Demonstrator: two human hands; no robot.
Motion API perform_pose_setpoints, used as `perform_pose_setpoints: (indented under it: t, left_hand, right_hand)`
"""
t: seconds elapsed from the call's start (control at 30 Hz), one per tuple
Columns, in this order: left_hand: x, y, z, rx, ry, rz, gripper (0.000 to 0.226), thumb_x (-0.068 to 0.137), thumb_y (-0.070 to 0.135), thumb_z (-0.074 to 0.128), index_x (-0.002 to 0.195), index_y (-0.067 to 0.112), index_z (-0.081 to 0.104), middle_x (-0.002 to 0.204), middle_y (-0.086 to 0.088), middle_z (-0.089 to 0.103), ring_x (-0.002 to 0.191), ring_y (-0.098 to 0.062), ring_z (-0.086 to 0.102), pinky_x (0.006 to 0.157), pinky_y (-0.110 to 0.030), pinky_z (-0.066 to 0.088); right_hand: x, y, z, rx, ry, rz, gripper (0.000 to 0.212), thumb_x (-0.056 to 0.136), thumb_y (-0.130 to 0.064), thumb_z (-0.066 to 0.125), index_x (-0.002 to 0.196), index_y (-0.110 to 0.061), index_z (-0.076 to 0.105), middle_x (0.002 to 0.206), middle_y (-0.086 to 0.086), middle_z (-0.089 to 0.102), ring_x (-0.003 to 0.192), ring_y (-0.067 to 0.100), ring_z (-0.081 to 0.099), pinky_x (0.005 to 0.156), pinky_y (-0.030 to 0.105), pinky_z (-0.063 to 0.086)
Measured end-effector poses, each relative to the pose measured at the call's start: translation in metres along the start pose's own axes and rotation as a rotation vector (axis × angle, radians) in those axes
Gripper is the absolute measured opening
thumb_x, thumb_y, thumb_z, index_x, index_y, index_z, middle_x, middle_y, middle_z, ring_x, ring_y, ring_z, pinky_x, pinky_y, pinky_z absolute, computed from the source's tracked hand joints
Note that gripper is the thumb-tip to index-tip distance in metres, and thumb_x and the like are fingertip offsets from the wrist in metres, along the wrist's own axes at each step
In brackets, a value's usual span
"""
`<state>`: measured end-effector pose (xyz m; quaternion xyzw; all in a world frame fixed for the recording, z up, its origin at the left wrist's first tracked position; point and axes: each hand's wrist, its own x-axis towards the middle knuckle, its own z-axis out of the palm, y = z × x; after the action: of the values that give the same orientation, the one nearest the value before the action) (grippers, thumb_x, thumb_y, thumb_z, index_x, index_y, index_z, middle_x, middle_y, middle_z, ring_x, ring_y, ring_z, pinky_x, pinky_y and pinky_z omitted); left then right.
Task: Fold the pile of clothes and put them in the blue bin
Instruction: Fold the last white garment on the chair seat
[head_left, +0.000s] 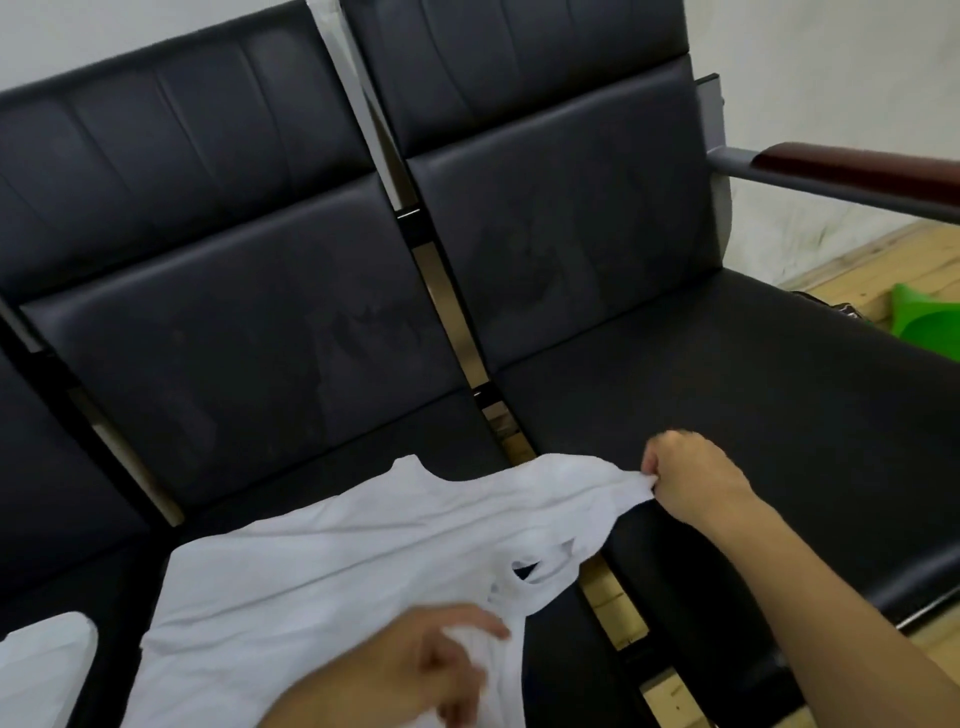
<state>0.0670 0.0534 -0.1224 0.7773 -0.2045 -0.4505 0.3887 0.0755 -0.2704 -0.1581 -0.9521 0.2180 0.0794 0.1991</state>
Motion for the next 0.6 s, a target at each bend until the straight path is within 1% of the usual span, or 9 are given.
perform_pose_setpoints:
  t: [0.07,0.17,0.2,0.27,0.33,0.4,0.47,0.53,0.6]
  left_hand:
    - [0.028,0.010,-0.010,0.126,0.205,0.082,0.022,0.093,0.013,0.060,0.102,0.029,0.071,0.079,-0.001,0.069,0.073,-0.012,0.064,0.074,-0.028,0.054]
    - [0.096,0.039,-0.033,0.501,0.438,0.089,0.018,0.099,0.022,0.054,0.109,0.034,0.063,0.104,0.003,0.064,0.094,-0.014,0.062,0.087,-0.032,0.055]
    - [0.119,0.046,-0.039,0.610,0.447,0.070,0.021,0.099,0.027,0.053,0.119,0.031,0.059,0.114,0.003,0.060,0.104,-0.016,0.058,0.095,-0.036,0.051]
    - [0.155,0.057,-0.043,0.774,0.367,-0.079,0.042,0.099,0.045,0.049,0.137,0.027,0.048,0.133,0.000,0.054,0.126,-0.022,0.048,0.110,-0.041,0.037]
    - [0.173,0.069,-0.040,0.798,0.284,-0.250,0.066,0.090,0.073,0.035,0.139,0.030,0.048,0.143,-0.002,0.047,0.134,-0.028,0.039,0.114,-0.045,0.028]
    - [0.190,0.078,-0.037,0.665,0.247,-0.362,0.084,0.085,0.084,0.021,0.138,0.027,0.051,0.145,-0.005,0.046,0.135,-0.031,0.039,0.114,-0.047,0.026]
    - [0.205,0.088,-0.038,0.405,0.276,-0.361,0.084,0.086,0.082,0.029,0.139,0.022,0.051,0.142,-0.004,0.049,0.130,-0.028,0.047,0.113,-0.042,0.032]
    - [0.215,0.098,-0.045,0.177,0.280,-0.308,0.061,0.088,0.069,0.050,0.122,0.019,0.063,0.125,-0.007,0.062,0.112,-0.025,0.060,0.104,-0.043,0.047]
    - [0.215,0.108,-0.060,-0.114,0.244,-0.261,0.040,0.090,0.048,0.064,0.102,0.011,0.072,0.096,-0.008,0.071,0.084,-0.020,0.068,0.080,-0.036,0.057]
  right_hand:
    - [0.000,0.008,0.002,0.056,-0.107,-0.005,0.027,0.091,-0.012,0.054,0.117,-0.018,0.059,0.118,0.006,0.057,0.102,0.023,0.059,0.090,0.038,0.054]
    - [0.004,0.012,0.007,0.116,-0.237,-0.084,0.030,0.090,-0.023,0.059,0.119,-0.025,0.057,0.124,0.002,0.046,0.116,0.024,0.051,0.101,0.043,0.048]
    - [0.006,0.011,0.008,0.130,-0.256,-0.111,0.023,0.089,-0.027,0.060,0.112,-0.026,0.060,0.122,0.000,0.047,0.115,0.022,0.052,0.101,0.042,0.047]
    - [0.009,0.010,0.009,0.222,-0.251,-0.161,0.007,0.087,-0.032,0.063,0.093,-0.028,0.062,0.110,-0.003,0.057,0.100,0.017,0.060,0.093,0.041,0.053]
    - [0.012,0.007,0.009,0.386,-0.182,-0.219,0.004,0.089,-0.029,0.062,0.086,-0.029,0.059,0.097,-0.002,0.064,0.088,0.017,0.064,0.084,0.042,0.057]
    - [0.015,0.002,0.003,0.655,-0.104,-0.233,0.003,0.095,-0.023,0.059,0.093,-0.024,0.057,0.096,0.002,0.067,0.085,0.017,0.068,0.076,0.037,0.059]
    - [0.015,-0.006,-0.008,0.944,-0.096,-0.200,0.005,0.098,-0.018,0.057,0.103,-0.018,0.056,0.101,0.004,0.068,0.089,0.017,0.070,0.071,0.030,0.061]
    - [0.014,-0.013,-0.018,1.188,-0.153,-0.126,0.013,0.096,-0.011,0.058,0.108,-0.016,0.056,0.104,0.005,0.070,0.094,0.016,0.071,0.076,0.031,0.062]
    - [0.012,-0.017,-0.029,1.354,-0.208,-0.076,0.020,0.092,-0.003,0.058,0.107,-0.016,0.059,0.102,0.005,0.069,0.095,0.018,0.070,0.084,0.037,0.061]
